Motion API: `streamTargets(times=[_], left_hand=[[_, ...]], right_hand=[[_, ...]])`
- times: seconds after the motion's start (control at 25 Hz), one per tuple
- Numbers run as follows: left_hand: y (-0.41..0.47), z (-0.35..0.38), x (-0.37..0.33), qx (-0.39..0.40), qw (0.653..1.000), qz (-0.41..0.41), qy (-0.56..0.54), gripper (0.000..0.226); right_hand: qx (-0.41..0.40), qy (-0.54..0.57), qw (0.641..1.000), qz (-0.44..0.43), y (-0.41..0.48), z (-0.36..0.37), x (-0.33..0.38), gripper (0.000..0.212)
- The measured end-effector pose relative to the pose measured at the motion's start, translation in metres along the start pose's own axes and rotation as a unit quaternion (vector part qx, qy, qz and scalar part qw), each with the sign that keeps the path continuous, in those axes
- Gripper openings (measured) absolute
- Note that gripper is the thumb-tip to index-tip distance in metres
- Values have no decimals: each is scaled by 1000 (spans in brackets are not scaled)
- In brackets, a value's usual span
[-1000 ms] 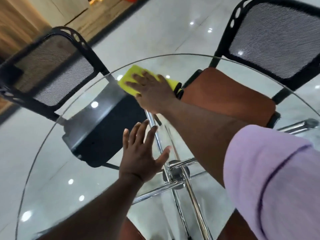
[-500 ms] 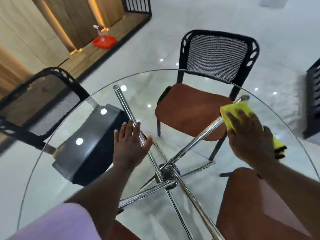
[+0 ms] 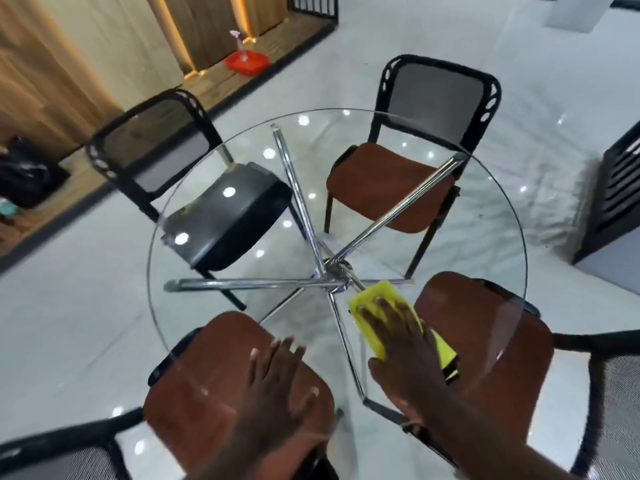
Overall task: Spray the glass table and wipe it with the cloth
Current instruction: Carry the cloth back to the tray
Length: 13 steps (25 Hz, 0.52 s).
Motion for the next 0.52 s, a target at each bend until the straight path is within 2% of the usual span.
streamTargets(times=[0.12, 0.2, 0.28, 0.4, 0.52], left_hand=[[-94, 0, 0, 53, 997, -43, -36, 83], [-145, -20, 1, 72, 991, -74, -86, 73], [-183, -67, 11, 29, 985, -102, -136, 60], [-234, -164, 44, -53, 971, -186, -141, 53], [-281, -260, 73, -110, 966, -200, -123, 45]], right_hand=[[48, 23, 998, -42, -38, 10, 31, 104], [78, 33, 993, -76, -54, 21, 50, 108], [112, 59, 988, -94, -72, 9, 86, 99], [239, 138, 956, -98, -88, -30, 161, 72], [265, 160, 942, -130, -90, -75, 247, 75]])
Point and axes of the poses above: each hand's wrist, its own y-axis towards the middle knuckle, its own z-axis out of the palm, x = y × z, the point moved 4 cm from there along y, towards the middle knuckle, and after that the axes turned 4 degrees about -y, right-handed, at the moved point
